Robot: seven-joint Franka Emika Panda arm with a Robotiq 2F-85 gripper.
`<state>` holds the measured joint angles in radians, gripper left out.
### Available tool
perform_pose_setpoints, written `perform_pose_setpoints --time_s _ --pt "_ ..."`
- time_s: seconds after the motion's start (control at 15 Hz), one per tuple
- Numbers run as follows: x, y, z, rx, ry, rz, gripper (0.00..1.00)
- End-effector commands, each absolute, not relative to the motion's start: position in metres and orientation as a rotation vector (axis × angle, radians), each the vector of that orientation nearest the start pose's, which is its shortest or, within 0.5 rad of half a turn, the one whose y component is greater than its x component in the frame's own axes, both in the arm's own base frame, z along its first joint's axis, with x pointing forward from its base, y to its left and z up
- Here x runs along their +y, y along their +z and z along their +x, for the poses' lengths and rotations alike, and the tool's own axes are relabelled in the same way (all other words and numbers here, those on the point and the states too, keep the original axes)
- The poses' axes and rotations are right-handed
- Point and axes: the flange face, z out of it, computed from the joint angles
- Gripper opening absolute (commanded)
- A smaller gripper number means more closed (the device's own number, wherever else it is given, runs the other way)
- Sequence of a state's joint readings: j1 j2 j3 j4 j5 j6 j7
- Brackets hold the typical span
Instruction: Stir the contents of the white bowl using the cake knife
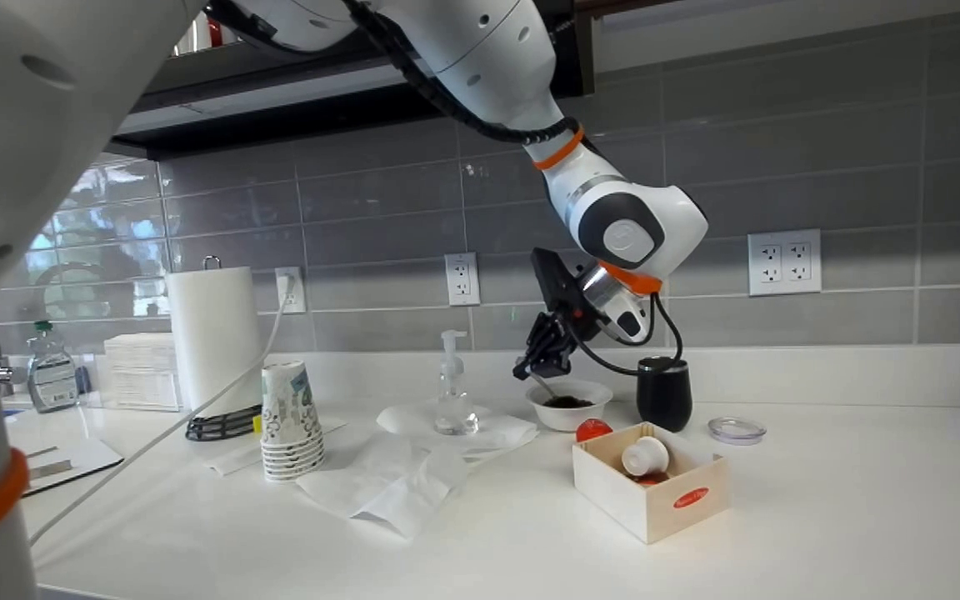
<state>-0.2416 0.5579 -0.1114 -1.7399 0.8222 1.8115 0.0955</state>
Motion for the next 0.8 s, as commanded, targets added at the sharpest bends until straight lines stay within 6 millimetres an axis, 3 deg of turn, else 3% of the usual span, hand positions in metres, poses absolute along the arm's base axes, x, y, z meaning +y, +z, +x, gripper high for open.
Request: perform_pose_setpoints --time_s 0.0,0.27,0.73 --pt "-0.139 0.250 0.604 0.921 0.596 -2.190 0.01" --pt "-0.127 0.254 0.597 0.783 0.601 -2.175 0.01" --pt "-0.128 0.267 0.591 0.656 0.503 -2.168 0.01"
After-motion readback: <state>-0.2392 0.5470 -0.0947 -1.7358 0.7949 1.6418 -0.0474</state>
